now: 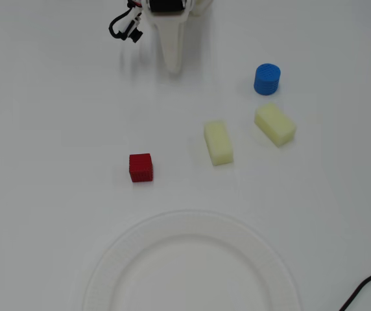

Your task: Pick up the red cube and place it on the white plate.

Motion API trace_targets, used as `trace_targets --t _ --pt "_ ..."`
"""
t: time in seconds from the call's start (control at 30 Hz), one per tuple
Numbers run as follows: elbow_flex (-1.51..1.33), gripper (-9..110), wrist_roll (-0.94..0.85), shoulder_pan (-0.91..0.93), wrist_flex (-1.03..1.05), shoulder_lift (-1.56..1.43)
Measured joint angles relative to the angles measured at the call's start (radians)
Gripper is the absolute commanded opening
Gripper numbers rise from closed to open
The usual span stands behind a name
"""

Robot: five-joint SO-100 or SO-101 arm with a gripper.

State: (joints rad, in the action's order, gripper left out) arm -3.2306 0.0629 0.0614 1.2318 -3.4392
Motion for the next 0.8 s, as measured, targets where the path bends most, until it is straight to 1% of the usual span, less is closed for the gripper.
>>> trace_targets --t 0.63,0.8 --pt "0.002 0 -0.006 -0.021 0.000 0.000" --pt "0.094 0 0.003 0.021 0.000 0.000"
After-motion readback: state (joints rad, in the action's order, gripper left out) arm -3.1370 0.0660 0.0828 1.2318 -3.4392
